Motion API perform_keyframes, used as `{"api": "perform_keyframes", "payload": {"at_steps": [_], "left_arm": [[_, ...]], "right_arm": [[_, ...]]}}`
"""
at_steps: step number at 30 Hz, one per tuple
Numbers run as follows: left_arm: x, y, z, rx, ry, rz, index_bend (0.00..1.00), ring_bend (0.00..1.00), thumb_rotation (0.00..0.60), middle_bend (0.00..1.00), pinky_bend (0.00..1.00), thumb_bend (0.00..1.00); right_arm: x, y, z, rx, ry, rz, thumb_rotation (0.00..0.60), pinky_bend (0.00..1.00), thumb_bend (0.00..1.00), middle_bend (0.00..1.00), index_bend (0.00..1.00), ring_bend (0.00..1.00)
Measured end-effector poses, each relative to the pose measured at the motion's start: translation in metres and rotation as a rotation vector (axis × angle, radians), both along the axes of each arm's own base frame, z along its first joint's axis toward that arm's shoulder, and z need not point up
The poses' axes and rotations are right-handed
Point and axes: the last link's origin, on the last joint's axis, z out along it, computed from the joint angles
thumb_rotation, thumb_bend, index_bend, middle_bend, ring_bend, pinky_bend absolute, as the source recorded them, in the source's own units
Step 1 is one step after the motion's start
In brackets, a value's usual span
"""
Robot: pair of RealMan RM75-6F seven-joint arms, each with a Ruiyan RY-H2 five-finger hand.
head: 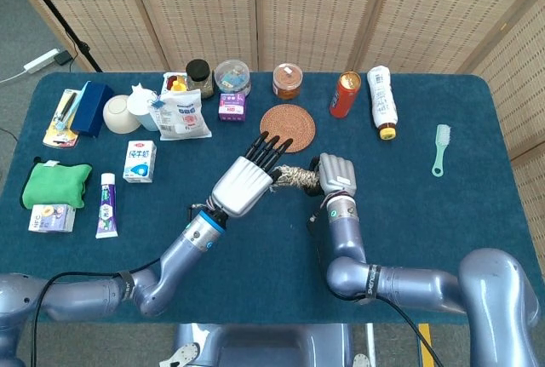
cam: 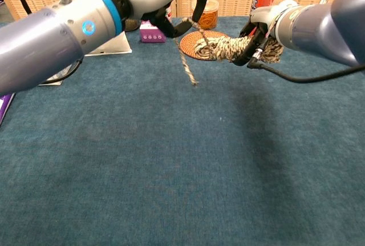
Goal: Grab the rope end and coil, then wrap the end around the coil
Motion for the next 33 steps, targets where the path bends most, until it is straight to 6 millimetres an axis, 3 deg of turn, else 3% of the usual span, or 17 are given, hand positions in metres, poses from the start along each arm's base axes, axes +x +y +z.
{"api": "perform_keyframes", "payload": {"at_steps": [12, 24, 33], "left_arm": [[0.025, 0.013, -0.004, -0.004, 0.0, 0.06, 0.64, 0.0, 0.6, 0.0, 0.0, 0.43], [0.026, 0.019, -0.008, 0.001, 0.01, 0.085, 0.64, 0.0, 0.6, 0.0, 0.0, 0.43], [0.015, 0.031, -0.018, -0.002, 0.035, 0.151, 0.64, 0.0, 0.6, 0.0, 0.0, 0.43]], "right_arm": [[0.007, 0.032, -0.005, 0.083, 0.057, 0.215, 0.6, 0.83, 0.71, 0.78, 0.78, 0.7], [0.004, 0.044, -0.004, 0.125, 0.043, 0.296, 0.6, 0.83, 0.71, 0.78, 0.78, 0.7], [0.01, 0.055, 0.002, 0.148, -0.006, 0.339, 0.6, 0.83, 0.71, 0.78, 0.79, 0.7]]}}
